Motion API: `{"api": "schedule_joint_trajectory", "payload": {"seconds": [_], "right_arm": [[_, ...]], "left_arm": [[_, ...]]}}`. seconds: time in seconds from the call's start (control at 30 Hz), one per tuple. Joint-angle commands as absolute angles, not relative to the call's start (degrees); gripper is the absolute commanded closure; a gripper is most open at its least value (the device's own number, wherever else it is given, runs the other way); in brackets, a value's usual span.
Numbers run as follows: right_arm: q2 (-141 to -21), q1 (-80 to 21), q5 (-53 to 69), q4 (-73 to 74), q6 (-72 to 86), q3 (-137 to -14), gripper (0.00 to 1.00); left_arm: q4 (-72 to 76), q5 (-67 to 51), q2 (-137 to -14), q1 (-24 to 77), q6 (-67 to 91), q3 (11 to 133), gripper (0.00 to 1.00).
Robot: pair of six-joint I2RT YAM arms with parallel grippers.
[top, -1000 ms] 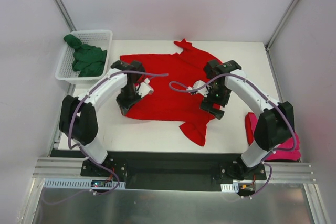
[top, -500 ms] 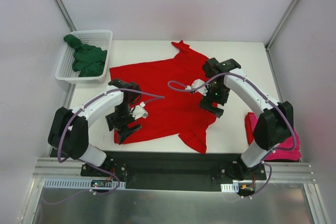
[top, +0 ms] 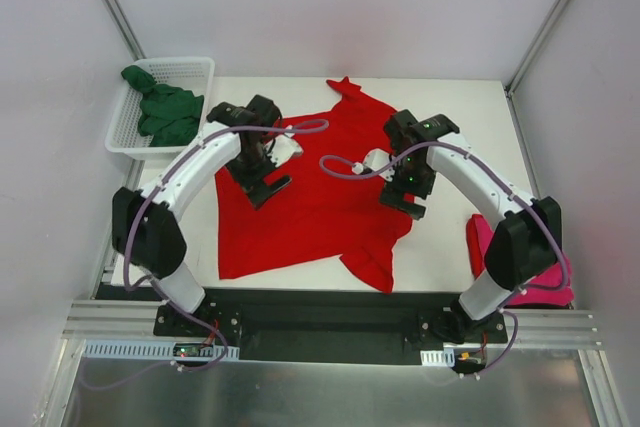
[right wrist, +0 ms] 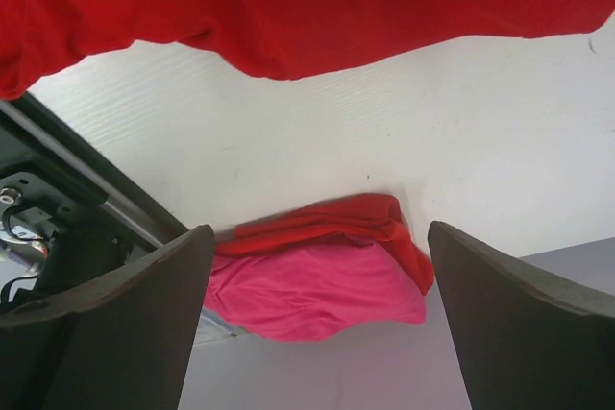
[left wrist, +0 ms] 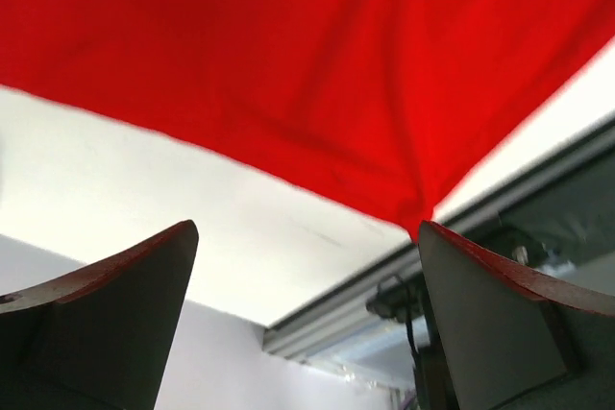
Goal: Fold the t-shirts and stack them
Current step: Flatten out the tshirt
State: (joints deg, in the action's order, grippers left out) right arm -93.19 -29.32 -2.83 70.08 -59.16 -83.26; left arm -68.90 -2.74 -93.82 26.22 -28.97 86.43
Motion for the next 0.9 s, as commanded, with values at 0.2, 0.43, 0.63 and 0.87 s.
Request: {"api": "schedule_joint_trajectory", "payload": {"seconds": [0.2,0.43,0.63,0.87], "right_arm": [[-103.00,-25.84,-0.28,68.98,-60.81,-92.99,0.03],[-106.52,-25.05,6.67,69.78,-62.58,-93.17,0.01],[-106.43,-26.54,10.10,67.77,-61.61,-87.02,0.01],[-110.38,-26.81,10.02,67.58,-60.91,-85.43,0.01]], "left_arm": [[-58.45,-4.31,-123.54,23.12,-27.42,101.40,0.00],[-59.24,-0.36,-132.54,20.39,-31.36,122.59,0.01],[-58.89,6.23,-130.35,20.21,-37.08,124.98,0.01],[-55.73,6.60,-127.88,20.13,-38.76,120.68,0.01]]}}
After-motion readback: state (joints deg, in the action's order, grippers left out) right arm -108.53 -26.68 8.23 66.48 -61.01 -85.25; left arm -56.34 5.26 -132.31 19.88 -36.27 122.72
